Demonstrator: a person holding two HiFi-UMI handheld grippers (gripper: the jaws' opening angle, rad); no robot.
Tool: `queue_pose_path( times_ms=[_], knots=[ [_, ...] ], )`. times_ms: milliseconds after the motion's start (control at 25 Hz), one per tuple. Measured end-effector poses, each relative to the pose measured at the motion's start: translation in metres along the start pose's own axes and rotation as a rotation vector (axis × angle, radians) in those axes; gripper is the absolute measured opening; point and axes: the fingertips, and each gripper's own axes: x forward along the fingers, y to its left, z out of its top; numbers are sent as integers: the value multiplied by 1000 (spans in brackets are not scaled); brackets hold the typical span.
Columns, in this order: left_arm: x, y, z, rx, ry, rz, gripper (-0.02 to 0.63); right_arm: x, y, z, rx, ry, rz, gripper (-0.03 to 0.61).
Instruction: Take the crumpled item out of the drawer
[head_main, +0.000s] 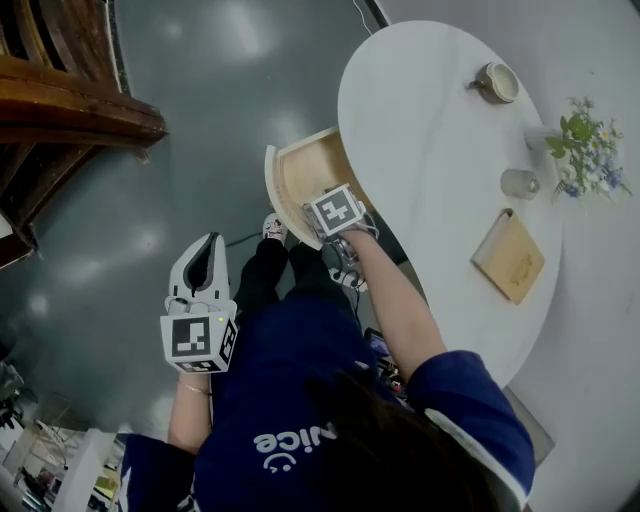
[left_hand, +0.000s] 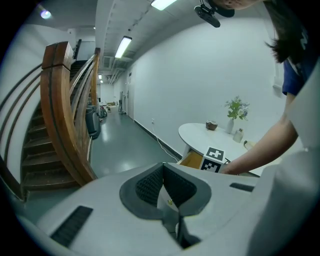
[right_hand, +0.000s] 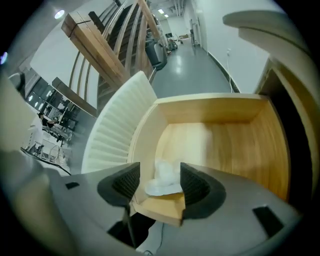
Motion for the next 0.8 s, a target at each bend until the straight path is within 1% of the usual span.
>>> queue_pose_path(
  times_ms=[80,280,400,520,680,800],
  knots=[
    [-2,1,-7,-16,13,16,3,7,-4,-1,-20,45,-2,269],
    [-4,4,-20,-53,34,53,5,31,-6,-2,-40,128,44,300],
    [-7,4,-23,-63,42,68,3,47,-9,-10,-56,204,59,311],
    [-9,5,-29,-69,62,74,3,57,-12,-15,-68,274,55,313],
    [-12,11,-37,-80,84,92,4,67,-11,-12,-105,318,67,313],
    [-11,15,-39,-80,91,102,5,77,-12,-19,-129,370,75,313]
  ],
)
